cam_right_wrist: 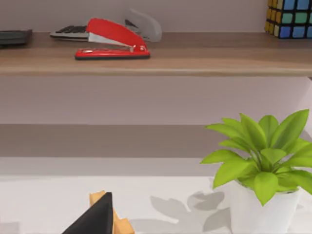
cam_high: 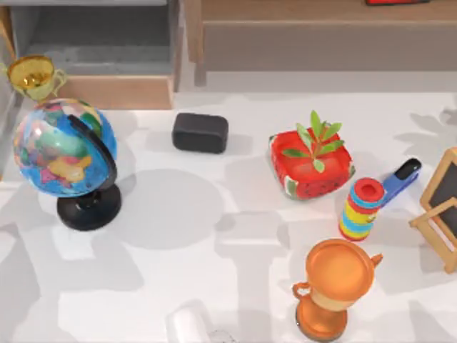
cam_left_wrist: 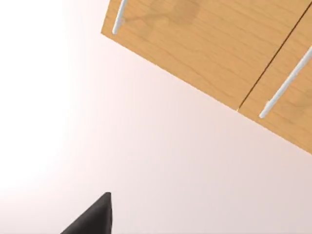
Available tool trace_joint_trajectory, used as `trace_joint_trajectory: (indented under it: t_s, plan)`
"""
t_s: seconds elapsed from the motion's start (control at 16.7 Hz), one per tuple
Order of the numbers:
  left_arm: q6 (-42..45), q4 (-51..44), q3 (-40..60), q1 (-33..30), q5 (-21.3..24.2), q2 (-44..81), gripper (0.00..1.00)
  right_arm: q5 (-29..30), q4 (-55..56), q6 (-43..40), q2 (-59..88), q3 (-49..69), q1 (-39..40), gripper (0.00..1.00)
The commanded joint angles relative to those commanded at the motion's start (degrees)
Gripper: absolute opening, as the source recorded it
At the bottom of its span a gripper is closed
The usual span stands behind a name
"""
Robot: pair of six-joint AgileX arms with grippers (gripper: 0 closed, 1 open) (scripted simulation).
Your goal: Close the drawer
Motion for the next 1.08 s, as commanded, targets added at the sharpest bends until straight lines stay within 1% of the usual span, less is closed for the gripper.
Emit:
trace_joint_trajectory:
  t_s: [0.18,0.3,0.42,0.6,0.72,0.84,1.08]
  plan:
    - [9.9,5.3,-1.4,6.5,8.9,6.6,1.00,0.0,0.0,0.0,0.0,0.0,0.0,1.00]
    - [15.5,7.8,-2.3,9.4,14.2,10.4,1.00,0.0,0.0,0.0,0.0,0.0,0.0,1.00]
    - [20.4,9.2,-3.2,11.0,18.8,13.8,1.00,0.0,0.0,0.0,0.0,0.0,0.0,1.00]
    - [26.1,10.1,-4.2,11.5,24.5,18.1,1.00,0.0,0.0,0.0,0.0,0.0,0.0,1.00]
    - [28.9,10.2,-4.5,11.0,27.2,20.4,1.00,0.0,0.0,0.0,0.0,0.0,0.0,1.00]
    - [30.5,9.9,-4.7,10.2,28.8,21.7,1.00,0.0,0.0,0.0,0.0,0.0,0.0,1.00]
    - [30.7,9.5,-4.8,9.7,29.3,21.8,1.00,0.0,0.0,0.0,0.0,0.0,0.0,1.00]
